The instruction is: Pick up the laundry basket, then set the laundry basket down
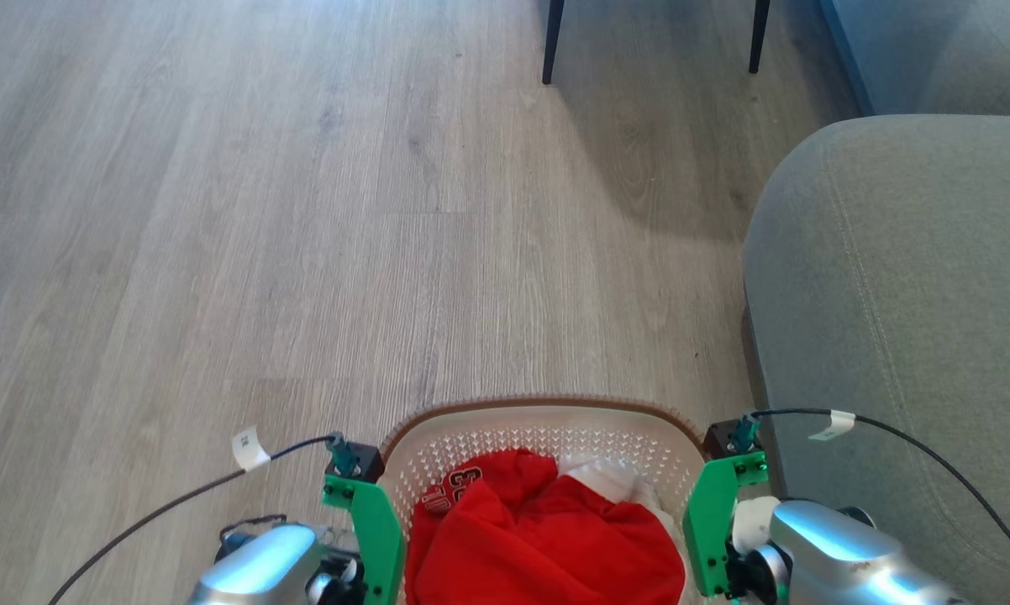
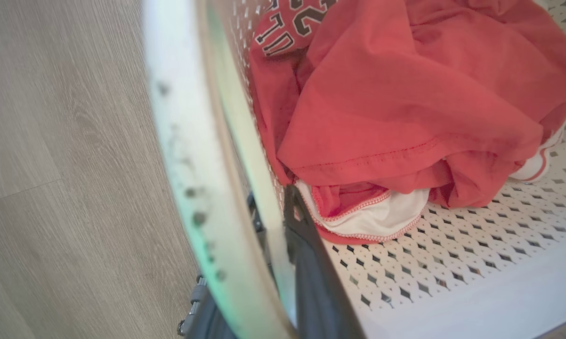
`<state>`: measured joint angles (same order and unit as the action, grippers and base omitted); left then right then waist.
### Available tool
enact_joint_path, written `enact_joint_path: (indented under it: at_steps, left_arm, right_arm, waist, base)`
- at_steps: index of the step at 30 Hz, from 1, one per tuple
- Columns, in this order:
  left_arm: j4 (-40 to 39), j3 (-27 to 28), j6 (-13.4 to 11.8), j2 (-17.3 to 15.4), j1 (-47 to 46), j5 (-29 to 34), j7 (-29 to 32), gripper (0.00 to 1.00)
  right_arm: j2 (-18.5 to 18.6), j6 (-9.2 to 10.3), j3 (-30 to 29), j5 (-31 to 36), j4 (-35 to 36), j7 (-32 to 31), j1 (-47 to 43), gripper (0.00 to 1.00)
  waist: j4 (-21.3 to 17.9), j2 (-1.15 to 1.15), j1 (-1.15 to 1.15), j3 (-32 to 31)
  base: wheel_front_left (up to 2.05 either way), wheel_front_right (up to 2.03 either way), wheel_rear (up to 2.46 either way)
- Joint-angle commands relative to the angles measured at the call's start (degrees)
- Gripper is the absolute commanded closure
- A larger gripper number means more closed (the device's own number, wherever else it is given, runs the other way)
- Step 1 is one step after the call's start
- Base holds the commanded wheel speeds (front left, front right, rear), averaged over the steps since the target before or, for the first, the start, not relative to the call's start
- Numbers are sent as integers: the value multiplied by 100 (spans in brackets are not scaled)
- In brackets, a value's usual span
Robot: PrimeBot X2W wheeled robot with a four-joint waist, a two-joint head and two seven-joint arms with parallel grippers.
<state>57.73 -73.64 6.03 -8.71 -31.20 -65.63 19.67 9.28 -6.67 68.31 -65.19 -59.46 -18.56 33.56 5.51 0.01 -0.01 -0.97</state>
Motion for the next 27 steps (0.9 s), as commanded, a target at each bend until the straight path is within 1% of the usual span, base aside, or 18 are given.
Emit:
enact_joint_path:
  at_steps: [1,27]
  left_arm:
    - [-237,49,146,-18,-279,31,-27,100]
    - [-141,34,146,51,-298,7,-33,100]
  right_arm:
    - [-161,-81,145,68,169,68,12,100]
    - [-146,-81,371,-93,146,125,71,100]
  waist:
    - [5,-1,1,-7]
    - [-42,-1,1,-57]
  base:
    - [0,0,0]
    - [0,0,0]
